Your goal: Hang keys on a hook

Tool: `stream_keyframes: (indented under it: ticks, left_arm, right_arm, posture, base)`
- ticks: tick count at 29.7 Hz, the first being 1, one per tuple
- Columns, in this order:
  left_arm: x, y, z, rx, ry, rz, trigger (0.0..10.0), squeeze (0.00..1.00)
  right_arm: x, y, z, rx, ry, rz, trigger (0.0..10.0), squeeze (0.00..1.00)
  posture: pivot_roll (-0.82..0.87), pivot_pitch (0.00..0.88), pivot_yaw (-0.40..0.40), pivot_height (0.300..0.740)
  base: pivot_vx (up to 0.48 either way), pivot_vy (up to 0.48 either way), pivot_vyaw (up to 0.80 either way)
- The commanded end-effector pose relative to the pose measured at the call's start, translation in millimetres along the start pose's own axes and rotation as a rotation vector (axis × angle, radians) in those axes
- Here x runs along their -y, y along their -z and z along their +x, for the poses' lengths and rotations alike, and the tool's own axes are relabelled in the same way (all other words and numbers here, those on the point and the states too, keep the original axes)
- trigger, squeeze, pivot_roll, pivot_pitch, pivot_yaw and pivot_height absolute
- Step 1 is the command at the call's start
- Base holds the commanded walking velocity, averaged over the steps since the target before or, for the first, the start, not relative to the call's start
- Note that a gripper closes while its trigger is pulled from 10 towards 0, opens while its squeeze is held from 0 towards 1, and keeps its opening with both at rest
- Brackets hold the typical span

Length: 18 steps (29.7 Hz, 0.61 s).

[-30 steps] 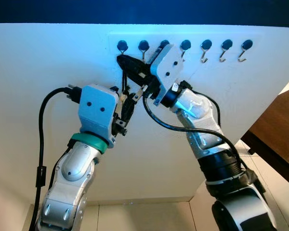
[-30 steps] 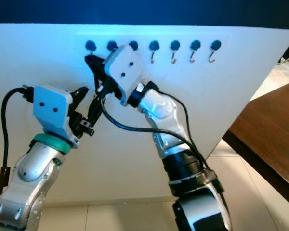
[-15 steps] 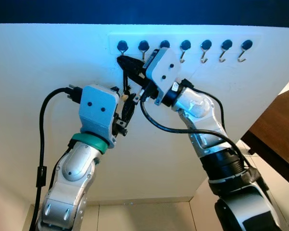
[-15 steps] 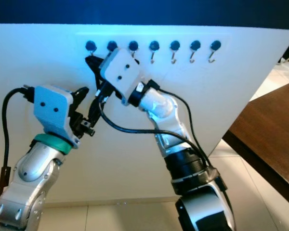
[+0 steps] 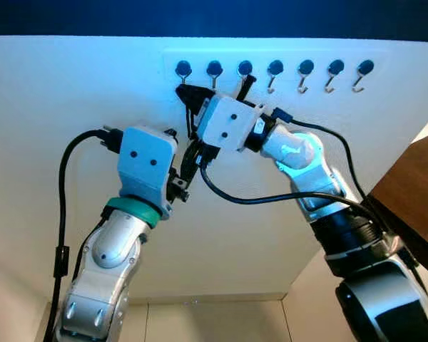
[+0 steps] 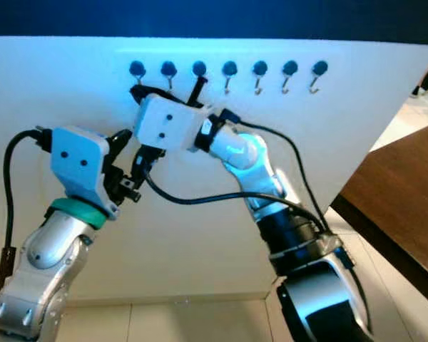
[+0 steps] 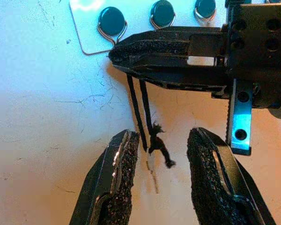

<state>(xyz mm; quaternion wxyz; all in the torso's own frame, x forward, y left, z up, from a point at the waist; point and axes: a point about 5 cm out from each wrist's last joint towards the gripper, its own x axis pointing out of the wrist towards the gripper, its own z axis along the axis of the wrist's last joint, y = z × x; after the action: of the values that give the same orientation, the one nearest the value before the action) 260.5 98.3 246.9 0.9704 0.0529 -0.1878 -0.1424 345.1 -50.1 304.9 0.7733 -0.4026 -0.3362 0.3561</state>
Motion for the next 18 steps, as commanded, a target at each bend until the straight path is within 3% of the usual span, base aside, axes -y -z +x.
stream_keyframes:
  ticks: [1,4,5,7,8,10,12,13,16,18]
  left_arm:
    - [2.1,1.5,-1.1,-0.014,0.012,-0.01,10.0,0.0]
    - [2.4,1.5,-1.0,-0.014,0.013,-0.01,10.0,0.0]
    - [2.6,1.4,-0.9,-0.014,0.014,-0.01,10.0,0.0]
    - [2.6,1.4,-0.9,-0.014,0.014,-0.01,10.0,0.0]
    - [2.7,1.4,-0.9,-0.014,0.014,-0.011,10.0,0.0]
    - [2.7,1.4,-0.9,-0.014,0.014,-0.011,10.0,0.0]
    - [2.8,1.7,-1.3,-0.016,0.014,-0.01,10.0,0.0]
    - [2.8,1.7,-1.3,-0.016,0.014,-0.01,10.0,0.0]
    - [2.9,2.0,-2.1,-0.018,0.016,-0.011,10.0,0.0]
    - [2.9,2.0,-2.1,-0.018,0.016,-0.011,10.0,0.0]
  right_arm:
    - [-6.5,11.2,-2.2,-0.056,-0.038,0.034,10.0,1.0]
    - [-4.0,8.7,-2.7,-0.028,-0.025,0.07,10.0,1.0]
    - [-2.2,5.6,-3.3,0.001,-0.016,0.124,10.0,1.0]
    - [-2.2,5.6,-3.3,0.001,-0.016,0.124,10.0,1.0]
    - [-0.2,1.9,-4.4,0.04,-0.007,0.178,10.0,1.0]
    - [-0.2,1.9,-4.4,0.04,-0.007,0.178,10.0,1.0]
    - [8.4,-5.2,-9.5,0.134,0.05,0.343,10.0,0.0]
    - [8.4,-5.2,-9.5,0.134,0.05,0.343,10.0,0.0]
    - [23.2,-9.0,-17.2,0.224,0.2,0.517,10.0,0.0]
    - [23.2,-9.0,-17.2,0.224,0.2,0.517,10.0,0.0]
  posture:
    - [-0.02,0.009,0.069,0.74]
    - [-0.02,0.009,0.07,0.74]
    - [-0.02,0.01,0.069,0.74]
    - [-0.02,0.01,0.069,0.74]
    - [-0.02,0.01,0.069,0.74]
    - [-0.02,0.01,0.069,0.74]
    - [-0.02,0.01,0.069,0.74]
    - [-0.02,0.01,0.069,0.74]
    - [-0.02,0.012,0.072,0.74]
    - [-0.02,0.012,0.072,0.74]
  base:
    - [0.0,0.0,0.0]
    - [0.0,0.0,0.0]
    - [0.0,0.0,0.0]
    - [0.0,0.0,0.0]
    - [0.0,0.0,0.0]
    - [0.0,0.0,0.0]
    - [0.0,0.0,0.0]
    - [0.0,0.0,0.0]
    - [0.0,0.0,0.0]
    - [0.0,0.0,0.0]
